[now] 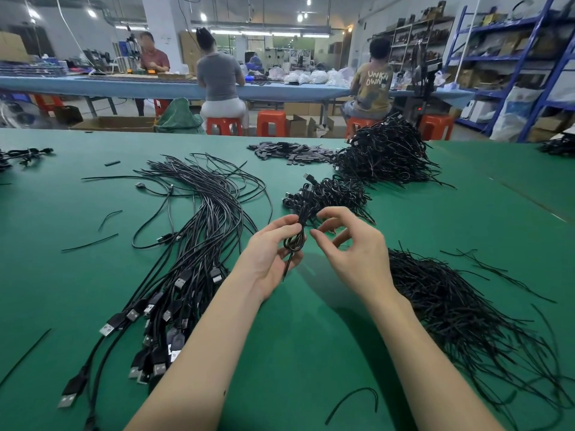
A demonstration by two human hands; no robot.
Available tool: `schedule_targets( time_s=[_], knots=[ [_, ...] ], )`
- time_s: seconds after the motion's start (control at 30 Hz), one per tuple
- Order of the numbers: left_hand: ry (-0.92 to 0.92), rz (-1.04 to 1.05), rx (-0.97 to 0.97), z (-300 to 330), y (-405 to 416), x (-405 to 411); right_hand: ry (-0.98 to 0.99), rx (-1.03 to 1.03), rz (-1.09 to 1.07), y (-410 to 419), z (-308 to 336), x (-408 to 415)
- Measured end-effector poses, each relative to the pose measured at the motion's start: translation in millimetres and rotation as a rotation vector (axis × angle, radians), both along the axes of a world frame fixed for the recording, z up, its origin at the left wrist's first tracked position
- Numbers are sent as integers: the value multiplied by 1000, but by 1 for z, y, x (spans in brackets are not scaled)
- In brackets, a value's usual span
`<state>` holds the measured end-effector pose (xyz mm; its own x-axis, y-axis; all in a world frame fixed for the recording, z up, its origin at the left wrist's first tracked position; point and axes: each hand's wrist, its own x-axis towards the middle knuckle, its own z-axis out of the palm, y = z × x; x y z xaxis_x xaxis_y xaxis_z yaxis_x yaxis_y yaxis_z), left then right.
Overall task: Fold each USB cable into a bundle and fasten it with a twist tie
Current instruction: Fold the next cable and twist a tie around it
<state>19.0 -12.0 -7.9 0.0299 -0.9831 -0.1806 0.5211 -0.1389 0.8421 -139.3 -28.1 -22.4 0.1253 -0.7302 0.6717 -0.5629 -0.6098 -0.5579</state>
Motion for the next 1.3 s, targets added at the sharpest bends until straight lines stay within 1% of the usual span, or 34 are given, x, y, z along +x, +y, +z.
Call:
schedule_targets(
  time_s=[0.07, 0.17, 0.4, 0.47, 0.5, 0.53, 0.63, 0.67, 0.7, 0.73, 0.77, 0.8, 0.87, 0.9, 1.03, 1.07, 1.1, 1.2, 1.23, 1.3],
  knots=[
    [-8, -4, 11, -1, 0, 1, 33, -27, 4, 0, 0, 1],
    [-13, -11, 41, -3, 1, -1, 16, -37, -16, 0, -4, 1],
    [131, -52, 96, -2, 3, -5, 7, -79, -92, 1, -10, 2],
    [136, -47, 89, -4, 2, -6, 7, -27, -81, 1, -11, 2],
    [118, -36, 83, -5, 2, -7, -31, 49, -51, 0, -11, 3],
    [88, -23, 76, -7, 1, -7, -110, 169, 5, -2, -11, 3],
    [-11, -1, 36, -11, 1, -9, -452, 658, 222, -5, -7, 2],
    [-53, 10, 16, -12, 0, -9, -555, 775, 271, -5, -6, 1],
    [-101, 37, -2, -14, -1, -11, -626, 835, 278, -4, -7, 2],
    [-143, 81, -11, -14, -2, -12, -670, 849, 254, -3, -9, 6],
    [-164, 137, -9, -15, -5, -13, -651, 813, 194, -2, -13, 11],
    [-163, 194, -1, -16, -9, -15, -563, 744, 106, -2, -18, 16],
    [-164, 289, -1, -16, -23, -20, -305, 600, -44, -1, -27, 23],
    [-178, 320, -7, -15, -32, -22, -237, 562, -80, -2, -29, 24],
    [-210, 408, -11, -5, -87, -29, -282, 560, -82, -6, -32, 21],
    [-250, 425, -6, -3, -102, -30, -293, 567, -75, -7, -32, 22],
    [-339, 433, 2, -2, -114, -30, -302, 572, -66, -7, -33, 23],
    [-749, 381, 44, -7, -138, -32, -298, 587, -63, -8, -33, 23],
    [-843, 371, 41, -9, -141, -33, -291, 592, -64, -9, -34, 23],
    [-948, 353, 30, -12, -146, -33, -276, 599, -62, -8, -33, 22]
  ],
)
